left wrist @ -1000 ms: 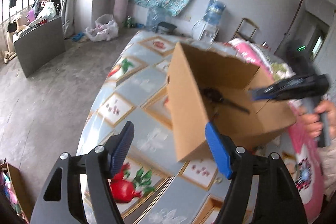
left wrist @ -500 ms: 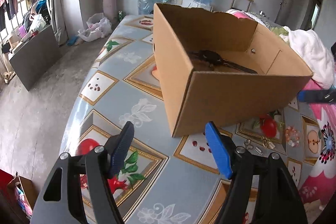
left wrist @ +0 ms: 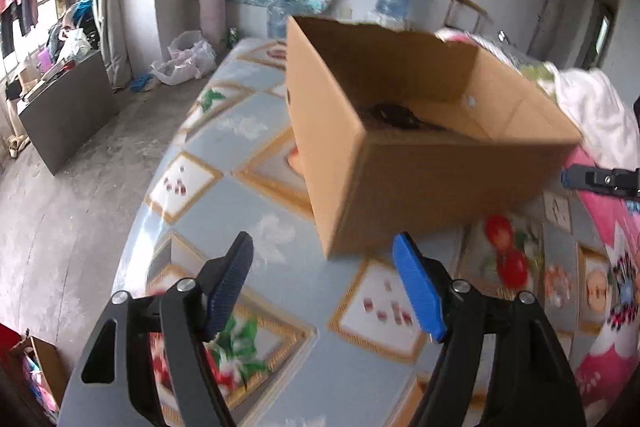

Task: Organize jewelry
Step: 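Withdraw both tools from the box toward the gold jewelry on the table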

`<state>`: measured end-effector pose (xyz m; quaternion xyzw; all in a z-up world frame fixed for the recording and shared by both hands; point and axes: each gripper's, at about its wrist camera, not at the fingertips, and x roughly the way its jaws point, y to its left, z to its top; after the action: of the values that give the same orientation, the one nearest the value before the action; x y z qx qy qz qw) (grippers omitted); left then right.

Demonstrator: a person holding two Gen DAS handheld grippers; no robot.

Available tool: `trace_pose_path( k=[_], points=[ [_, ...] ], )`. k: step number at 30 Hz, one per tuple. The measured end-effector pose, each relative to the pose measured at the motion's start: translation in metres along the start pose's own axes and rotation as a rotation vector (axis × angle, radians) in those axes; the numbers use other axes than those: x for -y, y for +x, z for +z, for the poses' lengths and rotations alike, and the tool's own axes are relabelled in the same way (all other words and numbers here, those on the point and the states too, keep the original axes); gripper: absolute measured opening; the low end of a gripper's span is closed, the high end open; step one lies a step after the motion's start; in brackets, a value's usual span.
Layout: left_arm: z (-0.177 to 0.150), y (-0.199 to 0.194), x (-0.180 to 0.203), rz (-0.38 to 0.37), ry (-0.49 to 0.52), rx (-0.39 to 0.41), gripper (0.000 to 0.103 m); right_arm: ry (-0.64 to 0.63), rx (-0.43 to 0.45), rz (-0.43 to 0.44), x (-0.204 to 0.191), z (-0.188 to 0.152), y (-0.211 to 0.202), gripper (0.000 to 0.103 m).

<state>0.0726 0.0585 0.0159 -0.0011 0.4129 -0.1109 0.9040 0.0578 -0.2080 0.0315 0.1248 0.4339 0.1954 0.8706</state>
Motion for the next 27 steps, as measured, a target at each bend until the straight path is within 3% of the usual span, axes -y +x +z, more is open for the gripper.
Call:
trace_pose_path(
  k=[7, 11, 14, 18, 27],
  points=[
    [-0.055, -0.002, 0.025, 0.013, 0.123, -0.147, 0.083, -0.22, -0.117, 0.032, -0.051, -0.079, 0.01, 0.067],
    [-0.069, 0.004, 0.034, 0.043, 0.144, -0.167, 0.088, -0.253, -0.203, 0.003, -0.067, -0.108, 0.034, 0.069],
    [-0.071, 0.007, 0.033, 0.082, 0.143, -0.161, 0.098, -0.27, -0.224, -0.041, -0.076, -0.117, 0.044, 0.069],
    [-0.073, 0.009, 0.024, 0.054, 0.098, -0.166, 0.098, -0.34, -0.221, -0.118, -0.089, -0.126, 0.05, 0.078],
    [-0.07, 0.009, 0.027, 0.05, 0.109, -0.168, 0.098, -0.371, -0.231, -0.127, -0.091, -0.134, 0.057, 0.094]
  ],
)
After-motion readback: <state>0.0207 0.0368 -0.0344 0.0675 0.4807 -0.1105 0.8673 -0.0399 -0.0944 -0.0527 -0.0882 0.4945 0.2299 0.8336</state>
